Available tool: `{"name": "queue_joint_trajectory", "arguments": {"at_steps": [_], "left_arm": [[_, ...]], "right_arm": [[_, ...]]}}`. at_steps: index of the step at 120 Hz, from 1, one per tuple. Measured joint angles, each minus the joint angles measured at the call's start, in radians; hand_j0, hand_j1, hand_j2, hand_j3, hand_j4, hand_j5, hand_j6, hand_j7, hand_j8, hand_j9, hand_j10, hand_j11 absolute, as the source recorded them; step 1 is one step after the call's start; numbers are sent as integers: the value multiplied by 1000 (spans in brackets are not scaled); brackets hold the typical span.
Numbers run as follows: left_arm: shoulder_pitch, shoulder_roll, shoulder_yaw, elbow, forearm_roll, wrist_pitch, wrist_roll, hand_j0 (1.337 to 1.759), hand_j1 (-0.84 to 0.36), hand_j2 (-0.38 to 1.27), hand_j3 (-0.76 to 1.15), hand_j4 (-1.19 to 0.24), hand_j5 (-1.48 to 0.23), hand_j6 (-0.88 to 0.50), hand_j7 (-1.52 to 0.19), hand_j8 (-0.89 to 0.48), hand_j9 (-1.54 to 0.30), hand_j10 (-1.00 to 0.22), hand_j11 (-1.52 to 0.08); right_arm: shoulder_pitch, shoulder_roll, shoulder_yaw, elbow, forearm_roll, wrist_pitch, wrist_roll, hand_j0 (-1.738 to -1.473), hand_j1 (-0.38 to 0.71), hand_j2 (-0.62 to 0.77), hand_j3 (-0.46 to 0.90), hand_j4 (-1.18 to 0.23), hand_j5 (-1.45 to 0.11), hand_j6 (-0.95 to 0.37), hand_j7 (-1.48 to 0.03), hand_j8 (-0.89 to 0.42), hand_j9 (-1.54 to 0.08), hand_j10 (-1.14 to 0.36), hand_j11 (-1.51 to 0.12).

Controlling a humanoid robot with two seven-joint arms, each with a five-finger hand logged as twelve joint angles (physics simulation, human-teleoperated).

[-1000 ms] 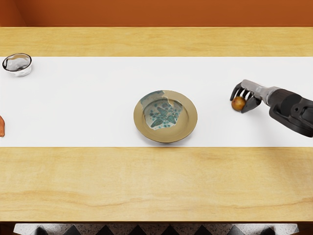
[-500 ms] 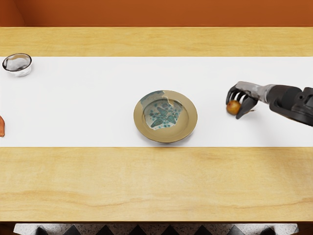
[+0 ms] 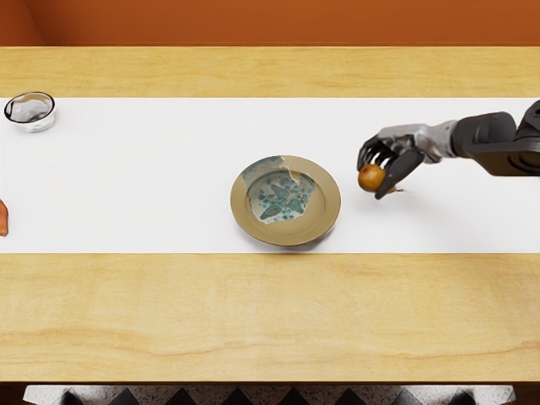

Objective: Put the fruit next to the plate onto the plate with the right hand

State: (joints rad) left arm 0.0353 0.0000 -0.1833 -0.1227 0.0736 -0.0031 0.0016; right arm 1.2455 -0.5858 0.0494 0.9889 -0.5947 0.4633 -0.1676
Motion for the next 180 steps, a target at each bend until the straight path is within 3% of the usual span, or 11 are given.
{"name": "queue_joint_trajectory", "arguments": {"at_steps": [36, 67, 102, 129, 153, 180], "left_arm": [[0, 0, 0, 0, 0, 0, 0, 1658, 325, 4, 0, -21, -26, -21, -26, -21, -26, -21, -26], [0, 0, 0, 0, 0, 0, 0, 1658, 325, 4, 0, -21, -26, -21, -26, -21, -26, -21, -26], [0, 0, 0, 0, 0, 0, 0, 1658, 325, 4, 0, -21, -26, -21, -26, -21, -26, -21, -26], [-1, 0, 0, 0, 0, 0, 0, 1658, 325, 4, 0, -21, -26, -21, -26, -21, -26, -21, -26], [0, 0, 0, 0, 0, 0, 0, 1658, 325, 4, 0, -21, -26, -21, -26, -21, -26, -21, -26], [0, 0, 0, 0, 0, 0, 0, 1658, 325, 4, 0, -21, -27, -21, -26, -21, -26, -21, -26]], "right_arm": [[33, 23, 97, 72, 27, 67, -69, -1653, 326, 304, 0, -596, -1156, -445, -1109, -452, -1114, -542, -1089], [45, 130, 105, 78, 31, -3, -78, -1655, 370, 367, 0, -562, -1177, -416, -1111, -413, -1133, -508, -1111], [17, 261, 91, 72, -19, -129, -82, -1653, 351, 337, 0, -577, -1172, -435, -1107, -427, -1129, -518, -1107], [-19, 294, 90, 73, -83, -184, -81, -1652, 330, 316, 0, -602, -1150, -455, -1092, -451, -1106, -551, -1092], [-34, 297, 92, 73, -90, -199, -81, -1655, 298, 184, 0, -621, -943, -492, -915, -501, -918, -564, -912], [-41, 297, 95, 72, -81, -206, -81, -1657, 179, 10, 0, -469, -654, -425, -644, -420, -645, -445, -643]]}}
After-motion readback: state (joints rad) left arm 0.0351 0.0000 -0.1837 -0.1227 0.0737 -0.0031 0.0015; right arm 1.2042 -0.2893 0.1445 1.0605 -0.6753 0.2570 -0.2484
